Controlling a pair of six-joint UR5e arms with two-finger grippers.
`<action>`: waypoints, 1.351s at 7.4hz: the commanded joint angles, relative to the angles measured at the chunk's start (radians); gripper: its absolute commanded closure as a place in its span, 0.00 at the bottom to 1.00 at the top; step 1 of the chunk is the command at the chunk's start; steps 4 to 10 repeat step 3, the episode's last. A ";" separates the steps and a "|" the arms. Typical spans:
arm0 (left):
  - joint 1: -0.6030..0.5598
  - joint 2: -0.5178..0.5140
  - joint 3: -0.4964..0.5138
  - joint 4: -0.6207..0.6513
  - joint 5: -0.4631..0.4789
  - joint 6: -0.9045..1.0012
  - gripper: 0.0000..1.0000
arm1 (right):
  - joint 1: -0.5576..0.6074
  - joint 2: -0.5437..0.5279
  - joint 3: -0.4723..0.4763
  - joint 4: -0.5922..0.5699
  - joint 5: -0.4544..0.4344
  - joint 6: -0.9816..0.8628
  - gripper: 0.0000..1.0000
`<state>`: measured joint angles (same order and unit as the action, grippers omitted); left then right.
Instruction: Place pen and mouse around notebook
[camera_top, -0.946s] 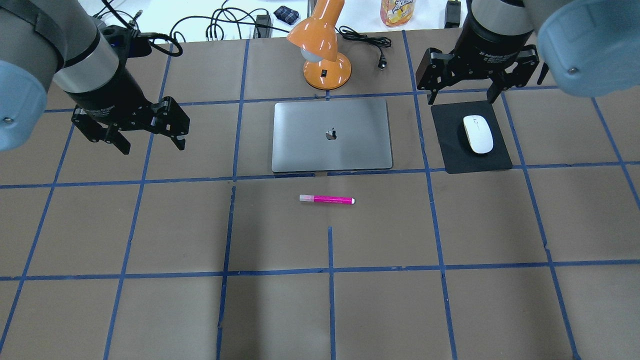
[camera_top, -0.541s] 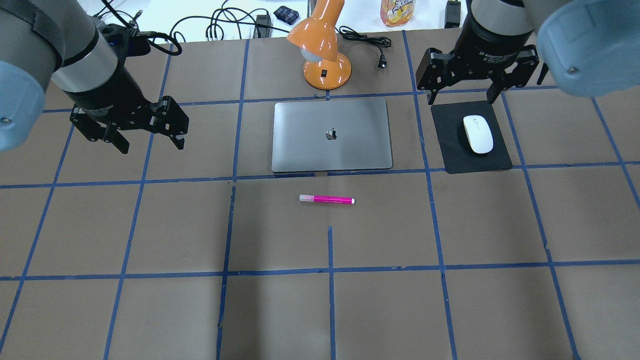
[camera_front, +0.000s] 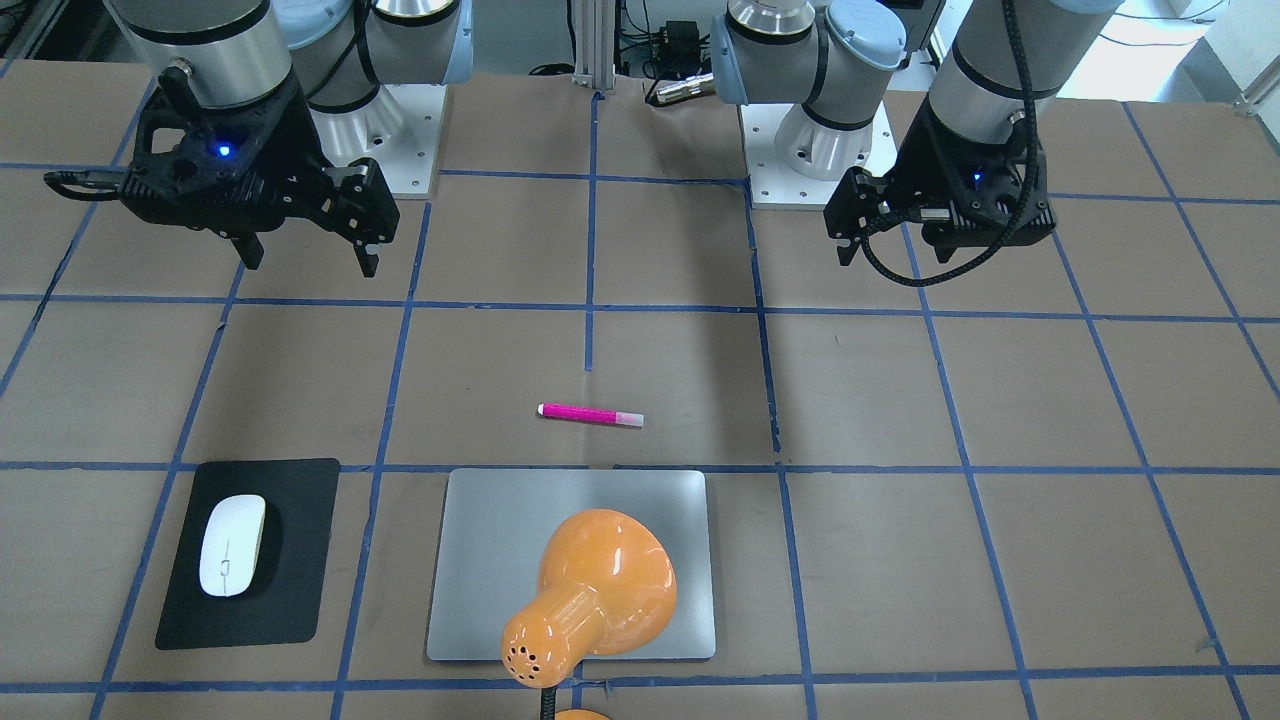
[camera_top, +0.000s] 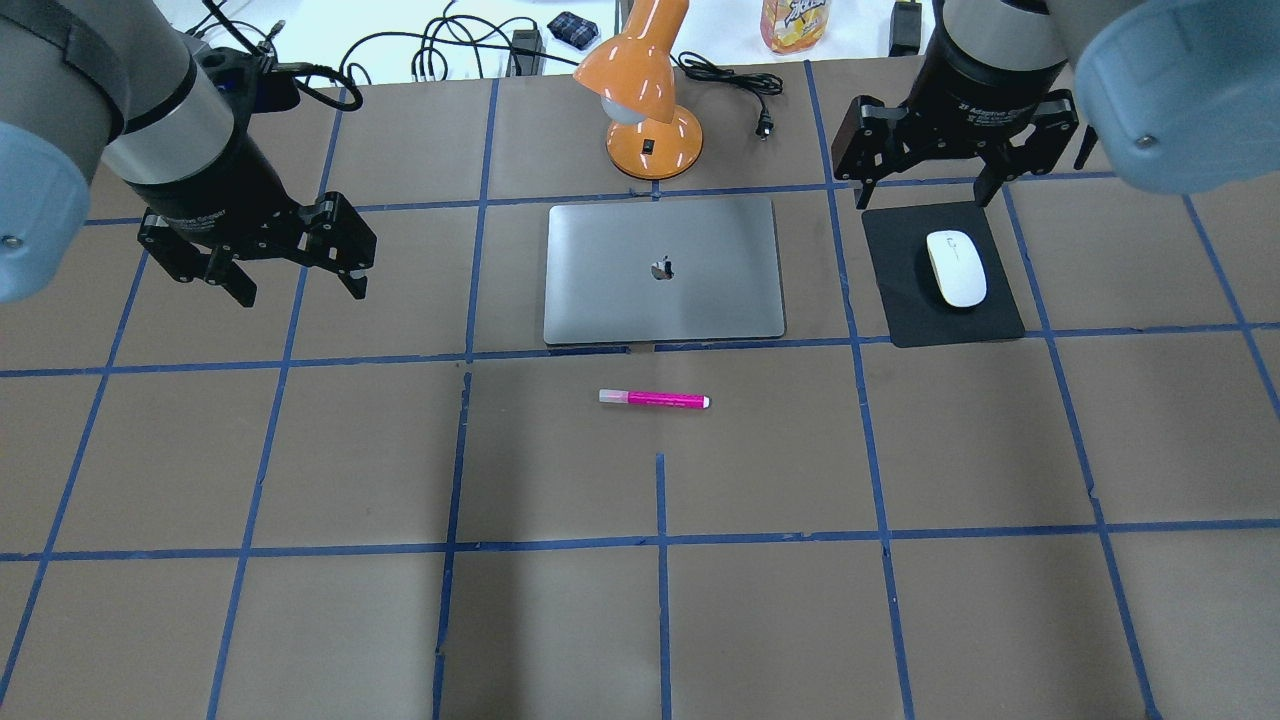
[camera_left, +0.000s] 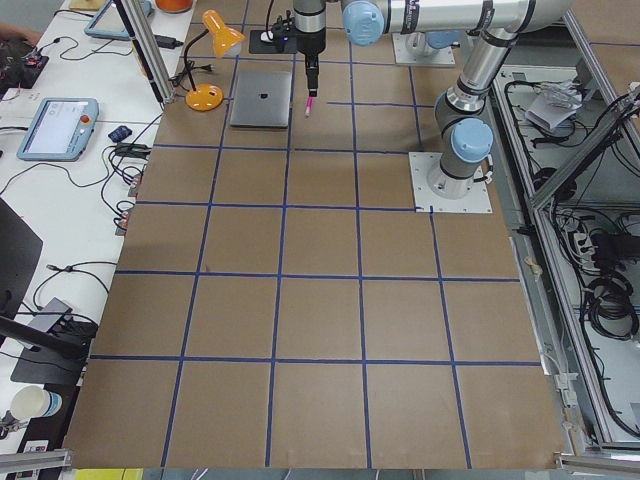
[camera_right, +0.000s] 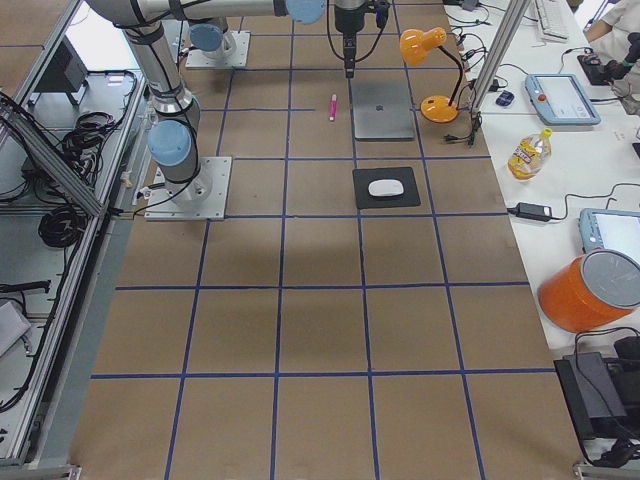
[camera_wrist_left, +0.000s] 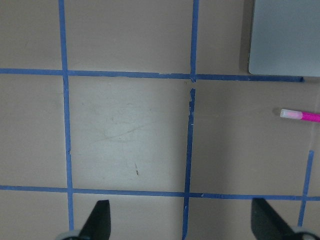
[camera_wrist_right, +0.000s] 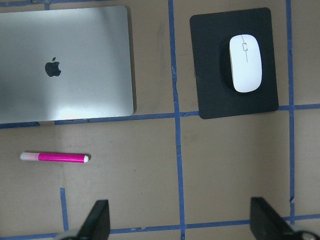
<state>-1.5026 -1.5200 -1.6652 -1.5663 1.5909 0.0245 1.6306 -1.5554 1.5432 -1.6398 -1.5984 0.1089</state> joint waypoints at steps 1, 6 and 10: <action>0.001 -0.008 -0.001 0.005 -0.008 0.000 0.00 | 0.000 0.000 0.000 0.002 0.000 0.000 0.00; 0.001 -0.006 -0.001 0.006 -0.005 0.000 0.00 | -0.002 0.002 0.000 0.006 0.000 0.000 0.00; 0.001 -0.006 -0.001 0.006 -0.005 0.000 0.00 | -0.002 0.002 0.000 0.006 0.000 0.000 0.00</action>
